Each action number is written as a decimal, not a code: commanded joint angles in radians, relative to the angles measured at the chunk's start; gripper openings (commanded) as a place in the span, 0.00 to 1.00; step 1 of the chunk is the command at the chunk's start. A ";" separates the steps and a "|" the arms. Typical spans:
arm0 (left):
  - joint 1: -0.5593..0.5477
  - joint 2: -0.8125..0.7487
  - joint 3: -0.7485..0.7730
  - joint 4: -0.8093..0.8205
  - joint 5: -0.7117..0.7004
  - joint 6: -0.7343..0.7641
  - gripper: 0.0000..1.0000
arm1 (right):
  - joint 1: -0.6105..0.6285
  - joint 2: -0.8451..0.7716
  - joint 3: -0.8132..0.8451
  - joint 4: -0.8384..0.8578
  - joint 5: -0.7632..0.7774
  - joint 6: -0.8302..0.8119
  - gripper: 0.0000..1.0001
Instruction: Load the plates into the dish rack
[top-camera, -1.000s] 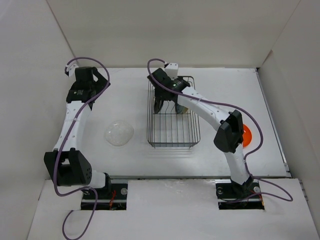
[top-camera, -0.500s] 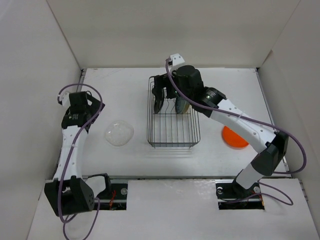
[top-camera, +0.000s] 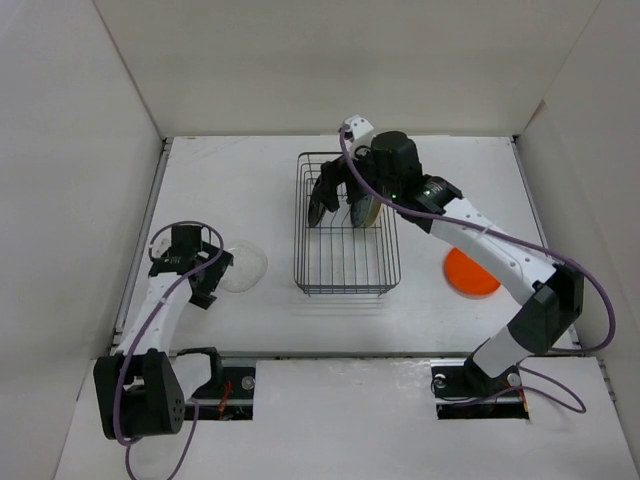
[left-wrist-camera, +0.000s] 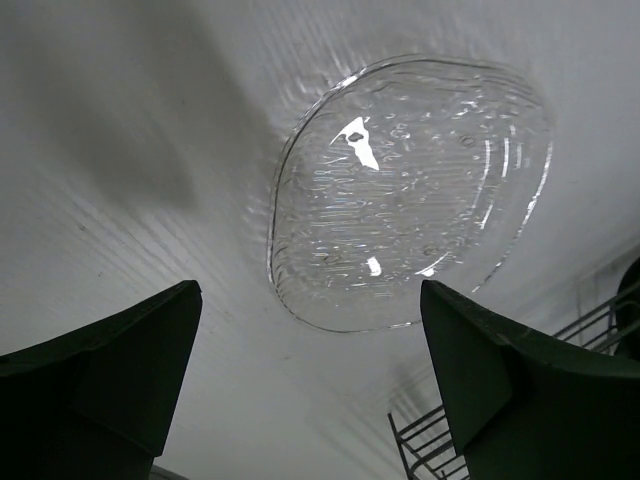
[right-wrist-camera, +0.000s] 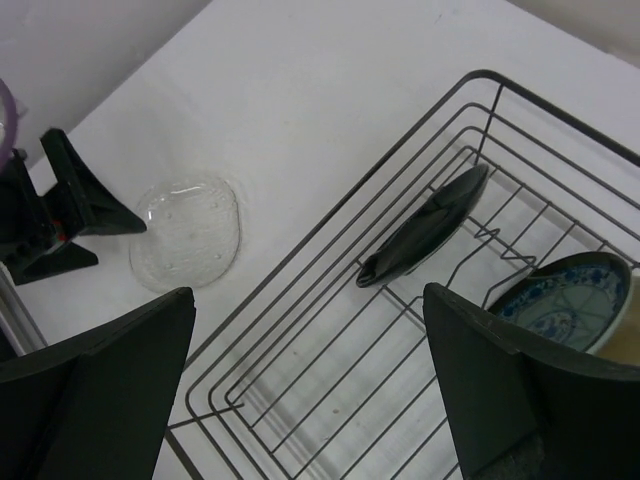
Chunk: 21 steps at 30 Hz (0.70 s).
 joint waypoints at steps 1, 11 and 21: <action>-0.023 0.004 -0.036 0.046 -0.008 -0.043 0.88 | -0.038 -0.099 -0.011 0.102 -0.075 -0.017 1.00; -0.023 0.141 -0.050 0.110 -0.061 -0.066 0.63 | -0.085 -0.153 -0.043 0.122 -0.121 -0.007 1.00; -0.023 0.208 -0.050 0.143 -0.070 -0.075 0.25 | -0.113 -0.180 -0.043 0.122 -0.152 -0.007 1.00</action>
